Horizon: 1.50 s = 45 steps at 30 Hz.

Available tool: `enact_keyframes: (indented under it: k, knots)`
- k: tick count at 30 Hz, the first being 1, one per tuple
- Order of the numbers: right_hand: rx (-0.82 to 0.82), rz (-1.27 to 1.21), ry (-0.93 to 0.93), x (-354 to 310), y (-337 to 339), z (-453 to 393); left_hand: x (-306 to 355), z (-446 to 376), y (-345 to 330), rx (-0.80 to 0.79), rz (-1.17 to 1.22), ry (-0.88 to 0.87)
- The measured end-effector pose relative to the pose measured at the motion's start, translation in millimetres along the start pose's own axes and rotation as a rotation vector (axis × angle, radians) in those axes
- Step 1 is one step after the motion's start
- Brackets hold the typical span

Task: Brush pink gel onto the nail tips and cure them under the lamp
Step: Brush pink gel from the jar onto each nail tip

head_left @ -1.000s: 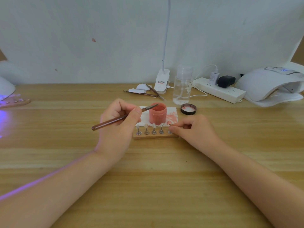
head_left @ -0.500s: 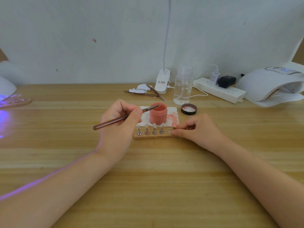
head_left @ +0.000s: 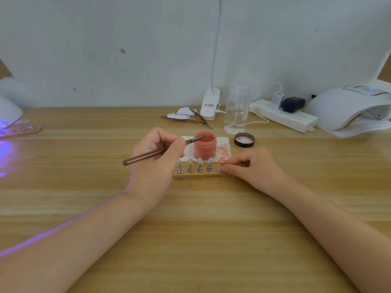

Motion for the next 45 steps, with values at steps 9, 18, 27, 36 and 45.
enact_keyframes:
  k: [9, 18, 27, 36, 45]
  knots:
    - [-0.088, 0.159, 0.012, 6, -5, -2, -2, 0, 0, 0.007, 0.003, 0.021]
    - [-0.061, 0.329, 0.027, 16, 16, -3, -3, 0, 1, 0.007, 0.018, 0.030]
    - [0.095, 0.240, -0.006, 31, 39, -4, -6, 0, 1, 0.012, -0.028, 0.030]
    - [0.100, 0.321, 0.131, 15, 35, -3, -8, 0, 1, 0.011, -0.039, 0.030]
    - [0.234, 0.539, 0.290, -27, 44, 15, -6, 0, 2, 0.009, -0.034, 0.023]
Point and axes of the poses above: each hand's wrist, its own z-axis away from the middle knuckle, its own y-axis out of the back of the hand, x = y × z, the point moved 10 cm from there along -z, towards the middle knuckle, and after that the axes turned 2 degrees about y, right-handed, at the moved point
